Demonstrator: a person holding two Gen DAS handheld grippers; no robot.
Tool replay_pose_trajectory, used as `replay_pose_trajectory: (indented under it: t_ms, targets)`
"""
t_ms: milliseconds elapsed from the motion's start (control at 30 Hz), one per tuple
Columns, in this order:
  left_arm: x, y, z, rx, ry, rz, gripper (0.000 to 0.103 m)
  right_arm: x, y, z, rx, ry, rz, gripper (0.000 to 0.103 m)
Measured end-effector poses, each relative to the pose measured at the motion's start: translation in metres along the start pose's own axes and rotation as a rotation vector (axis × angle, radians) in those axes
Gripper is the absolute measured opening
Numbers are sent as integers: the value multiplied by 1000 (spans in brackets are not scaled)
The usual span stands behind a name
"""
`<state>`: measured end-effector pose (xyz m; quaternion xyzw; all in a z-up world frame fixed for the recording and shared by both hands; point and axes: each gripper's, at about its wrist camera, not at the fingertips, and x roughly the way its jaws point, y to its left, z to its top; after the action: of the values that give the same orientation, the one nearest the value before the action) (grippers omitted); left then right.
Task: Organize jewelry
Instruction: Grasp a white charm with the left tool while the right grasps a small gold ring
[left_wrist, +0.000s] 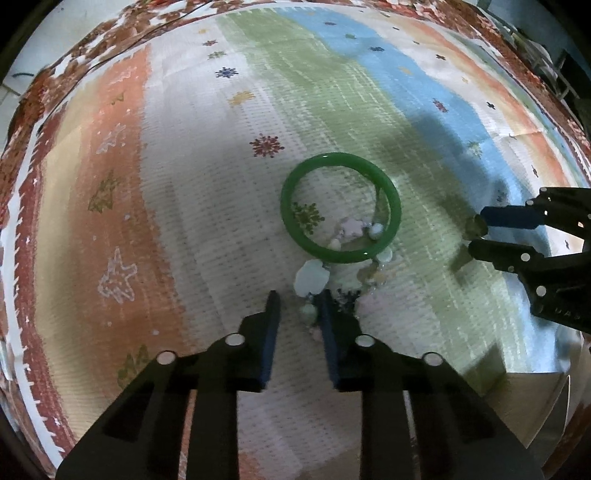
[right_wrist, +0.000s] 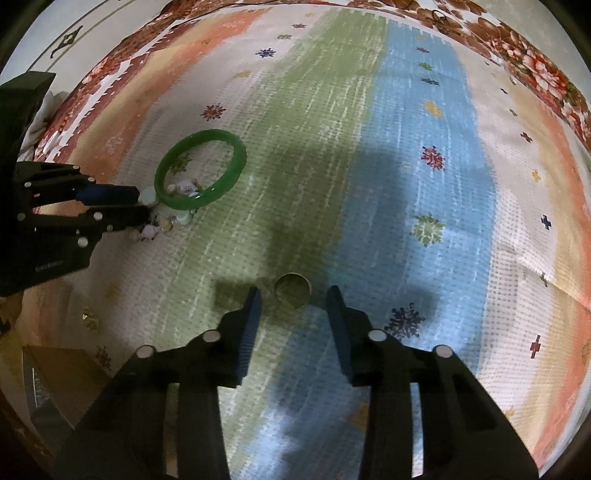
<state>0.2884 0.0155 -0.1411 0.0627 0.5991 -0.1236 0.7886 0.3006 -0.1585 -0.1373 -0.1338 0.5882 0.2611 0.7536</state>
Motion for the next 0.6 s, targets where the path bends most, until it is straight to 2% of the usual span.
replay_pose_trajectory:
  t_ms: [33,67,233,600]
  targets:
    - [-1,3,-1,-4,0,2,11,0,1,-1,-5,0,3,23]
    - [-2,4,-1,-9,0,-5,11,0,2,-1,-6,0,6,22]
    - [-8,3,-1,0,0,-11,11,-3,3,-2,-6,-4,21,22]
    - [-45,4,5,-27,-83,-50,11,-21,8,-5,1,-37,29,22]
